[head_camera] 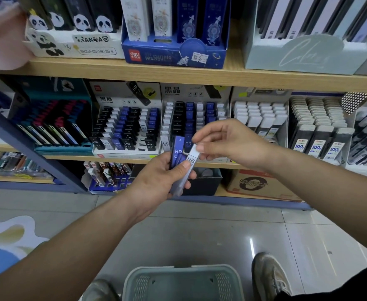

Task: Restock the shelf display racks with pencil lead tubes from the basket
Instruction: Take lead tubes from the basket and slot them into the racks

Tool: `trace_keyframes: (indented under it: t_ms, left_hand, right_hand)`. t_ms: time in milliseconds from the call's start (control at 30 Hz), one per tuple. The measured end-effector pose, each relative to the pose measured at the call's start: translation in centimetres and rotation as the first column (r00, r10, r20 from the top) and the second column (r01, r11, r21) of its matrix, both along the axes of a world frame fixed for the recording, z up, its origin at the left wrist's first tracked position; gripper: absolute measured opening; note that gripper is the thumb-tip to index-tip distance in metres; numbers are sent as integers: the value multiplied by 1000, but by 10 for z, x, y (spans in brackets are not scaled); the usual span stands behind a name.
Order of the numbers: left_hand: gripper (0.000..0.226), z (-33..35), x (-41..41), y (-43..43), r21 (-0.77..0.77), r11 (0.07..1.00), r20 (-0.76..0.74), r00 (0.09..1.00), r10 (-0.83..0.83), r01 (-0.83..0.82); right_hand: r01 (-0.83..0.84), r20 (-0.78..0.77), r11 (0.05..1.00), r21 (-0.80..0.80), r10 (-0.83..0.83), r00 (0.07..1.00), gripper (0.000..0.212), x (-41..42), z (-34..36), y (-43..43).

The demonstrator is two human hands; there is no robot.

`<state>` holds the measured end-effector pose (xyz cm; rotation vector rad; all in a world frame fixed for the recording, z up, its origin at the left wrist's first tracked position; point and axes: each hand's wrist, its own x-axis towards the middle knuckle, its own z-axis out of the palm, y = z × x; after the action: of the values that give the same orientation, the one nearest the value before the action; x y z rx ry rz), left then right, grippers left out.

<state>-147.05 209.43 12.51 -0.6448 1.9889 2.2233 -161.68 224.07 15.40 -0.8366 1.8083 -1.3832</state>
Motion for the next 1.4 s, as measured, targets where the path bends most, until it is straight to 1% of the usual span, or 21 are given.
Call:
trace_keyframes:
  t_ms: [67, 167, 267, 333, 400, 500, 600, 767, 1033, 1200, 1400]
  left_hand:
    - [17, 0, -1, 1, 8, 1000, -1, 1000, 4, -4]
    - [18, -1, -3, 4, 26, 999, 0, 1000, 22, -22]
    - [17, -1, -4, 4, 61, 995, 24, 997, 73, -74]
    - [16, -2, -3, 2, 52, 994, 39, 995, 96, -98]
    - [16, -2, -1, 0, 31, 994, 47, 993, 106, -107]
    - [17, 0, 2, -1, -6, 996, 59, 995, 86, -86]
    - [19, 2, 4, 0, -52, 997, 64, 996, 63, -60]
    - [21, 2, 5, -3, -84, 995, 75, 995, 67, -61]
    - [20, 4, 5, -5, -78, 995, 72, 995, 70, -64]
    - [21, 5, 6, -5, -86, 994, 78, 994, 76, -69]
    - [22, 6, 6, -5, -91, 992, 71, 993, 91, -85]
  right_hand:
    - [0, 29, 1000, 11, -1, 1000, 20, 3, -2, 0]
    - [25, -20, 1000, 8, -25, 999, 19, 0, 0, 2]
    - [130, -68, 990, -49, -134, 989, 17, -13, 10, 12]
    - [212, -147, 976, -54, -217, 965, 18, -25, 17, 23]
    - [297, -267, 954, -41, -297, 917, 17, -39, 19, 33]
    - [418, -442, 907, -41, -392, 807, 15, -59, 11, 41]
    - [487, -558, 871, -62, -435, 707, 14, -68, 0, 42]
    - [471, -662, 882, -32, -372, 651, 10, -68, -10, 36]
    - [421, -737, 906, 41, -257, 625, 11, -61, -20, 28]
    - [366, -729, 926, 91, -188, 658, 11, -56, -17, 28]
    - [340, -691, 936, 93, -185, 699, 11, -53, -16, 26]
